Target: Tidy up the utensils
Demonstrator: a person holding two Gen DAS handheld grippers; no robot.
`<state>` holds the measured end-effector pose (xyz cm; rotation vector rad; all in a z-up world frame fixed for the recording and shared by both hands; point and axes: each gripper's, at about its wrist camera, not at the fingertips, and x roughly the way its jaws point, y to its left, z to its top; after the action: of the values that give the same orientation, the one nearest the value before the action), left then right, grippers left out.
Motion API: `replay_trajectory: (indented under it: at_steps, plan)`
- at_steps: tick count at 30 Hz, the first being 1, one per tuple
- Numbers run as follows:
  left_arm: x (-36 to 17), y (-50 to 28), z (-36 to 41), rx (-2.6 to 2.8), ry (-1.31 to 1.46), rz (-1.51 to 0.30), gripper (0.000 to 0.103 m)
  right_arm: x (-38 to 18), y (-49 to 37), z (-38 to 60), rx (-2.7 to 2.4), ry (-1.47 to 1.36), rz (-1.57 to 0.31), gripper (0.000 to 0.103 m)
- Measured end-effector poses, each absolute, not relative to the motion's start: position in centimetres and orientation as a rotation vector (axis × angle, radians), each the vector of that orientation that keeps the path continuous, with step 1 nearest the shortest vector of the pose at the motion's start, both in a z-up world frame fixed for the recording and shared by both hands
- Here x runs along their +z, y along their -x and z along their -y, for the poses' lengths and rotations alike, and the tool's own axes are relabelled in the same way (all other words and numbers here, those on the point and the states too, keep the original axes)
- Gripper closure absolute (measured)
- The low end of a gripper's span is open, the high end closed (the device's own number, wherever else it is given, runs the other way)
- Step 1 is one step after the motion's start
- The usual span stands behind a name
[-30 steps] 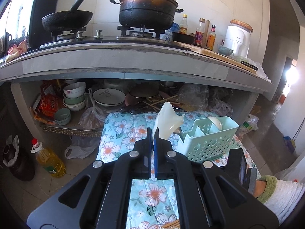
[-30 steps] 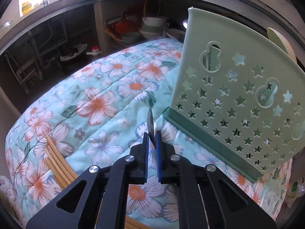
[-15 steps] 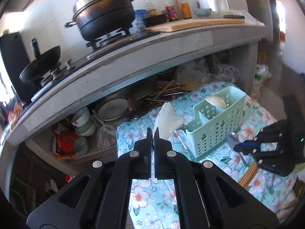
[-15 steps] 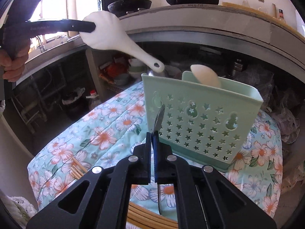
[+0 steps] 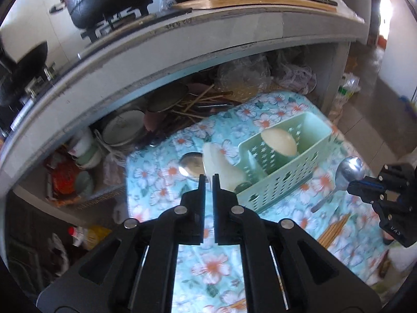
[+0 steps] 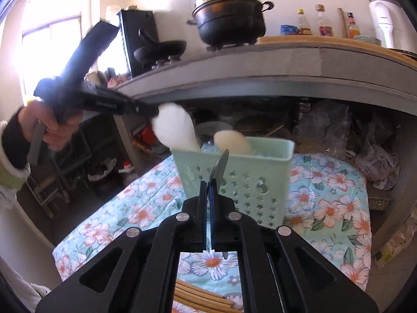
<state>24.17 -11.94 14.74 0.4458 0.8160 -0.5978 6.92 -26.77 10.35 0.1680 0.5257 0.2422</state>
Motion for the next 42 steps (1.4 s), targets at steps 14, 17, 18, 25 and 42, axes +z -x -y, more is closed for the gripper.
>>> replay_trajectory:
  at_steps: [14,17,18,25,42]
  plan:
    - [11.3,-27.6,8.9,-0.592,0.001,-0.808,0.066,18.8,-7.4,32.0,0.278,-0.340,-0.306,0.101]
    - [10.0,-27.9,8.7,-0.570,0.038,-0.804,0.066,20.2,-9.1,32.0,0.294,-0.342,-0.280,0.101]
    - [9.8,-28.1,8.6,-0.567,0.042,-0.803,0.066,20.5,-9.8,31.9,0.300,-0.344,-0.277,0.101]
    - [8.3,-28.0,8.6,-0.572,0.043,-0.796,0.066,20.4,-15.8,30.9,0.296,-0.326,-0.277,0.101]
    - [7.8,-27.6,8.3,-0.592,0.044,-0.780,0.062,10.9,-15.9,31.7,0.165,-0.325,-0.444,0.100]
